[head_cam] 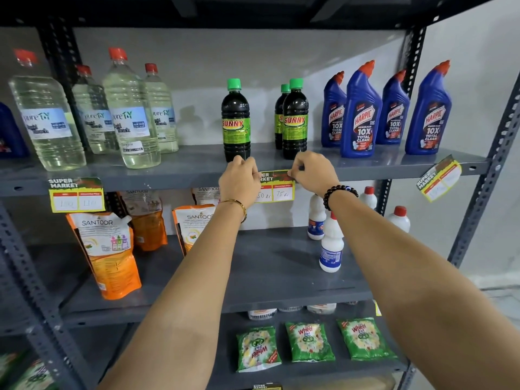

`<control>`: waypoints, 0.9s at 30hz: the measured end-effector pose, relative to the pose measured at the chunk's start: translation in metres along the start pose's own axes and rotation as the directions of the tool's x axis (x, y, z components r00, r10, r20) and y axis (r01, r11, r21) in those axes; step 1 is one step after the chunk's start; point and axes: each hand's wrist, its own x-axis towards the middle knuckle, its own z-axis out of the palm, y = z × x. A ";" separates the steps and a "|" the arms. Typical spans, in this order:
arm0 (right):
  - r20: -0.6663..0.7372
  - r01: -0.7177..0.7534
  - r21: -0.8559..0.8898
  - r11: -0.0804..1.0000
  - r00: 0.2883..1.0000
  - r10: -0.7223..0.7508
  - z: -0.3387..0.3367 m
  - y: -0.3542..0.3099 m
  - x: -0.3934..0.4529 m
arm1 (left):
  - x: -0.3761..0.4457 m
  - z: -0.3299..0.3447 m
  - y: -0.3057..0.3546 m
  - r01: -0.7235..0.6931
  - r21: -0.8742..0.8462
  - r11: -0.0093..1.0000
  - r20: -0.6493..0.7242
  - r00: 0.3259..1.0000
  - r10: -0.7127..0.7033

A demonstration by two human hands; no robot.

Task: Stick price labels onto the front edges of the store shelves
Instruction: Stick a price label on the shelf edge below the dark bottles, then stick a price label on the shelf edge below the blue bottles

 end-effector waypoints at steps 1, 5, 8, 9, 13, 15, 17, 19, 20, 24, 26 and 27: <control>0.000 -0.008 -0.006 1.000 1.000 0.008 0.000 -0.001 0.000 | 0.001 0.000 0.000 0.001 0.014 1.000 -0.003 1.000 -0.001; -0.035 -0.055 -0.003 0.998 0.998 0.055 0.003 -0.003 0.000 | 0.002 0.002 0.001 0.002 0.051 0.999 -0.021 1.000 -0.001; -0.044 -0.095 0.013 0.995 0.994 0.095 0.005 -0.005 0.000 | 0.003 0.001 -0.001 0.021 0.026 0.999 -0.041 0.999 -0.020; -0.042 -0.103 0.015 0.995 0.994 0.104 0.006 -0.006 0.000 | 0.003 0.001 -0.001 0.023 0.029 0.999 -0.039 0.999 -0.021; -0.074 -0.122 -0.023 0.992 0.990 0.120 0.010 -0.011 0.000 | 0.006 0.001 0.001 0.037 0.047 0.998 -0.014 0.999 -0.037; -0.104 -0.132 -0.033 0.991 0.986 0.128 0.014 -0.012 0.000 | 0.007 0.002 0.001 0.035 0.054 0.998 -0.019 0.999 -0.034; -0.124 -0.140 -0.035 0.990 0.983 0.134 0.016 -0.012 0.001 | 0.008 0.002 0.001 0.025 0.059 0.998 -0.030 0.999 -0.023; -0.127 -0.145 -0.038 0.989 0.982 0.139 0.017 -0.011 0.003 | 0.009 0.001 0.002 0.009 0.076 0.997 -0.031 1.000 -0.007; -0.127 -0.148 -0.038 0.988 0.982 0.142 0.017 -0.011 0.004 | 0.009 0.001 0.003 0.003 0.088 0.996 -0.029 1.000 0.000; -0.130 -0.162 -0.042 0.986 0.979 0.155 0.018 -0.010 0.005 | 0.010 0.000 0.005 0.002 0.103 0.995 -0.021 1.000 0.000; -0.110 -0.155 -0.034 0.987 0.982 0.151 0.018 -0.010 0.003 | 0.009 -0.001 0.008 0.007 0.104 0.995 -0.008 1.000 -0.006; -0.087 -0.141 -0.019 0.990 0.986 0.139 0.017 -0.009 0.001 | 0.007 -0.001 0.009 0.009 0.107 0.994 0.000 1.000 -0.009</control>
